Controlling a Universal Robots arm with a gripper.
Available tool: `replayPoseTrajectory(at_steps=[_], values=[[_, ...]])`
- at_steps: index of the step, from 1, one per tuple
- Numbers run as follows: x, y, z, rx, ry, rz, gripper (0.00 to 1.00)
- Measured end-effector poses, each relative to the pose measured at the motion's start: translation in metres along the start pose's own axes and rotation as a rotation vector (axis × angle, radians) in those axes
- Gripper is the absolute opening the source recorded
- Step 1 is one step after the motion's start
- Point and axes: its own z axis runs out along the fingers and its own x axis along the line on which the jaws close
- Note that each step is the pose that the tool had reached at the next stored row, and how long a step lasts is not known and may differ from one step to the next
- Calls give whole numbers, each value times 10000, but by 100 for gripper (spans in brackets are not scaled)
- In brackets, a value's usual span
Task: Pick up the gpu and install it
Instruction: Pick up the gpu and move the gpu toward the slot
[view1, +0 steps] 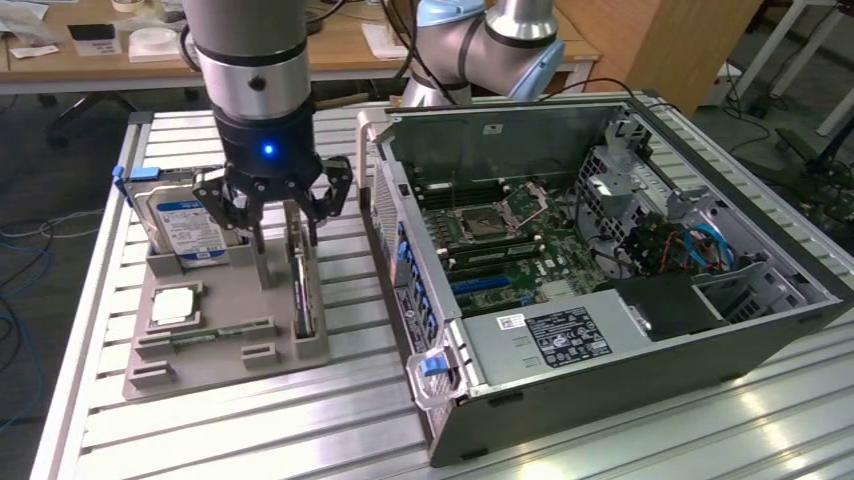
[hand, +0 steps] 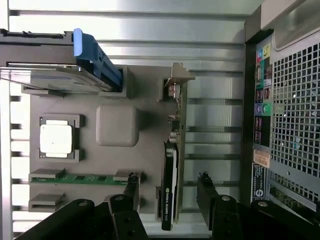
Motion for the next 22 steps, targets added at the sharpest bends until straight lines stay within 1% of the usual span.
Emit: replayPoseTrajectory(at_steps=[4, 22], values=[[-29, -8, 73, 0, -1, -1, 59], [-31, -22, 401, -2, -2, -1, 59]])
